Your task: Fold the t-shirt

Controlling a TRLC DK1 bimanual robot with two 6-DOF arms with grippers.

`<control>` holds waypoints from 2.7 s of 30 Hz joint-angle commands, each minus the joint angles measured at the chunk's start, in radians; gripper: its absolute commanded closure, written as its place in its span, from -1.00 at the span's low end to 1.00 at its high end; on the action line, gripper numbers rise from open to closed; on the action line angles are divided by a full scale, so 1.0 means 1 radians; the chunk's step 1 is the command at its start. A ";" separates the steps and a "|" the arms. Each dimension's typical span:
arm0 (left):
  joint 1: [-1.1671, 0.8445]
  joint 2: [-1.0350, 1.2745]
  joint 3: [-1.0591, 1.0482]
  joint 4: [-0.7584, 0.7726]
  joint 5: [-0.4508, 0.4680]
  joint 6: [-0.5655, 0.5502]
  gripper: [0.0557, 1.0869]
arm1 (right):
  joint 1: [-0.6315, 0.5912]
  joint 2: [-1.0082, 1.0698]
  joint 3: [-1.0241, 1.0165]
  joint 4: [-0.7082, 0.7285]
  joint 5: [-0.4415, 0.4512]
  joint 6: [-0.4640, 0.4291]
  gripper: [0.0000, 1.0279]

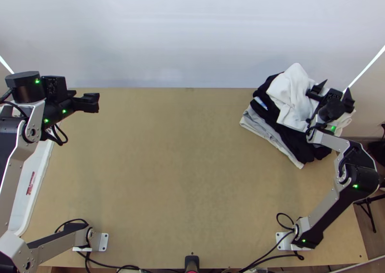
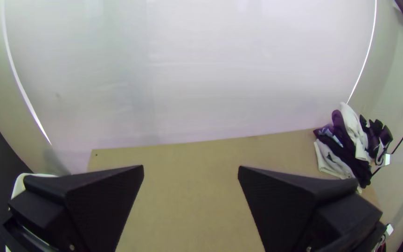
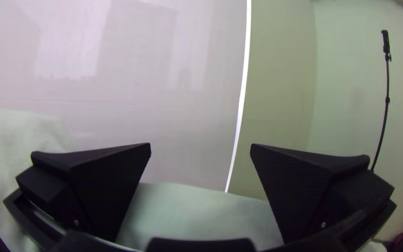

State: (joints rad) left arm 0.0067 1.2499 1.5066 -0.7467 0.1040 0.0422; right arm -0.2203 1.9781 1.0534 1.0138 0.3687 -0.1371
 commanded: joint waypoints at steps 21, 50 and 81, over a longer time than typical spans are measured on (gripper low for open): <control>-0.020 -0.006 -0.003 0.004 -0.007 0.001 -0.91 | 0.082 -0.148 0.049 -0.017 0.039 -0.110 -0.93; -0.011 0.009 0.012 0.021 -0.009 0.016 -0.91 | 0.282 0.034 0.045 -0.020 0.134 -0.048 -0.93; -0.220 -0.412 -0.411 0.672 -0.480 -0.097 -0.91 | 0.506 -1.108 -0.197 -0.244 0.062 -0.242 -0.93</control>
State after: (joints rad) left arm -0.1398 1.0161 1.3064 -0.3141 -0.2054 -0.1108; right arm 0.2462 1.1244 0.9264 0.7921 0.4801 -0.3576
